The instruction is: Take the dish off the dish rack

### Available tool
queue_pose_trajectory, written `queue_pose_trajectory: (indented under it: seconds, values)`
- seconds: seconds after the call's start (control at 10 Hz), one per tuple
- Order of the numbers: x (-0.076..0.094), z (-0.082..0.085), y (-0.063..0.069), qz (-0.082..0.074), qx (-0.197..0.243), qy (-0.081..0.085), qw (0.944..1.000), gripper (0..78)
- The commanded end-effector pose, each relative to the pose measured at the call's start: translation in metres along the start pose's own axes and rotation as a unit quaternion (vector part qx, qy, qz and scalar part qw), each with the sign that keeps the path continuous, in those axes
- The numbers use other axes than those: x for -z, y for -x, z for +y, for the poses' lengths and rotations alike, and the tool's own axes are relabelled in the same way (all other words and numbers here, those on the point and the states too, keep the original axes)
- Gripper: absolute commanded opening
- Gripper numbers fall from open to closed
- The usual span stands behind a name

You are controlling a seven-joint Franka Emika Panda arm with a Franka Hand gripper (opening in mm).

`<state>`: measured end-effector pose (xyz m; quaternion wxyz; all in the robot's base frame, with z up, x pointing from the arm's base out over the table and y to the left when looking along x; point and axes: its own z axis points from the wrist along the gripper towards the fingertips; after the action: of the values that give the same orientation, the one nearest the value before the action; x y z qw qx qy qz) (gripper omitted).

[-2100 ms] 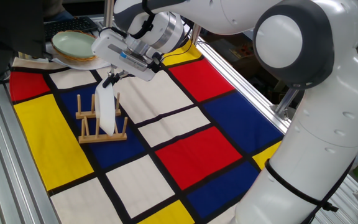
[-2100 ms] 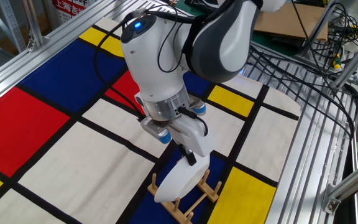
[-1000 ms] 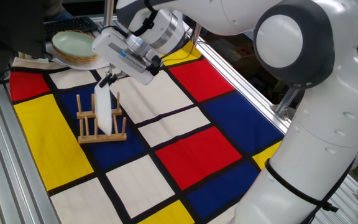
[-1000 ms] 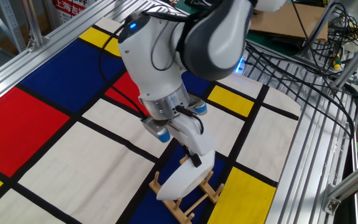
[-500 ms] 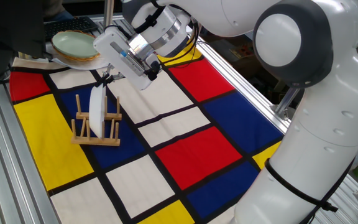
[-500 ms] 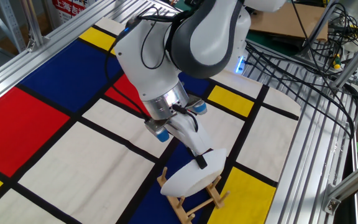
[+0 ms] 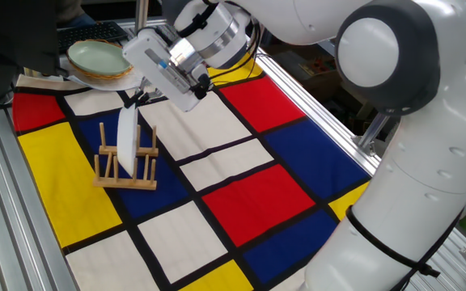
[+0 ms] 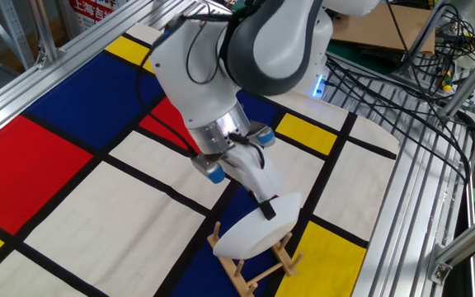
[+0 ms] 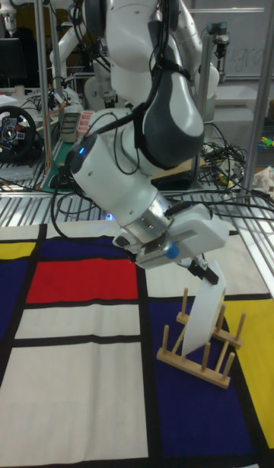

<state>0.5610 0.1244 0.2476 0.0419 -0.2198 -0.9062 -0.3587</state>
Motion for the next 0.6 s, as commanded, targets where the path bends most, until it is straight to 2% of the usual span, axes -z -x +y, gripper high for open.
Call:
queue_pose_trajectory:
  seconds: [0.1,0.2,0.4,0.6]
  values:
    - [0.015,0.007,-0.001,0.002,-0.003,0.002,1.0,1.1]
    - [0.025,0.012,-0.002,0.009,-0.015,0.016,0.9997,1.1]
    - [0.042,0.022,-0.004,0.016,-0.029,0.022,0.9992,1.1]
    - [0.051,0.031,-0.006,0.02,-0.038,0.019,0.9989,1.1]
